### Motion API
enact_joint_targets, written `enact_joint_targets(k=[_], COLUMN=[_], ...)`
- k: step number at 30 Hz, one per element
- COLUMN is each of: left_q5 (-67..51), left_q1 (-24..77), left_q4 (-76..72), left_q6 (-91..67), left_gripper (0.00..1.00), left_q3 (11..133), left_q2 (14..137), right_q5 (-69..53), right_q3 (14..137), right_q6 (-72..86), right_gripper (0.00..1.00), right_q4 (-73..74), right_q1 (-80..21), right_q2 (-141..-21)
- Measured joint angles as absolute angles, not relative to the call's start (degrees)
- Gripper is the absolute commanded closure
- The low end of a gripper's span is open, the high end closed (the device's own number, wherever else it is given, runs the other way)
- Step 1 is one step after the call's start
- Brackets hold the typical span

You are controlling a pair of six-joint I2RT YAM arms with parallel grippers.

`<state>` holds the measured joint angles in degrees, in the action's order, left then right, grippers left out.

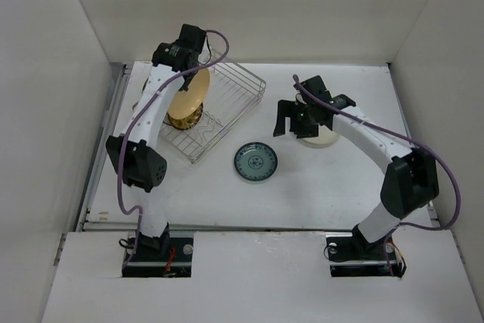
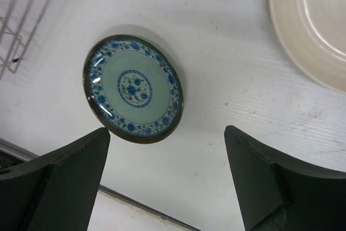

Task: Unload the plates from the dish rack

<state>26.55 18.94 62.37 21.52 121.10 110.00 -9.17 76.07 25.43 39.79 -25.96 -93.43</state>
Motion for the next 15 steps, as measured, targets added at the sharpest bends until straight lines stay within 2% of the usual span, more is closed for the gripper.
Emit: enact_joint_targets(k=[2, 7, 10, 15], left_q5=[26.7, 23.1, 15.5, -4.1], left_q1=[19.3, 19.9, 20.1, 20.5], left_q4=[62.3, 62.5, 64.0, 70.2], left_q6=[20.9, 20.3, 20.1, 20.3], left_gripper=[1.0, 1.0, 1.0, 1.0], left_q3=[123.0, 125.5, 126.4, 127.5], left_q2=[108.6, 103.5, 100.4, 98.2], right_q5=[-8.9, -9.4, -12.1, -16.9], right_q3=[77.8, 80.4, 80.6, 80.5], right_q6=[25.3, 24.7, 24.4, 24.6], right_gripper=[0.02, 0.0, 0.0, 0.0], right_q4=[40.6, 41.5, 39.7, 31.0], right_q1=[-26.0, -26.0, -26.0, -26.4], right_q2=[-92.6, -89.0, -85.4, -79.8])
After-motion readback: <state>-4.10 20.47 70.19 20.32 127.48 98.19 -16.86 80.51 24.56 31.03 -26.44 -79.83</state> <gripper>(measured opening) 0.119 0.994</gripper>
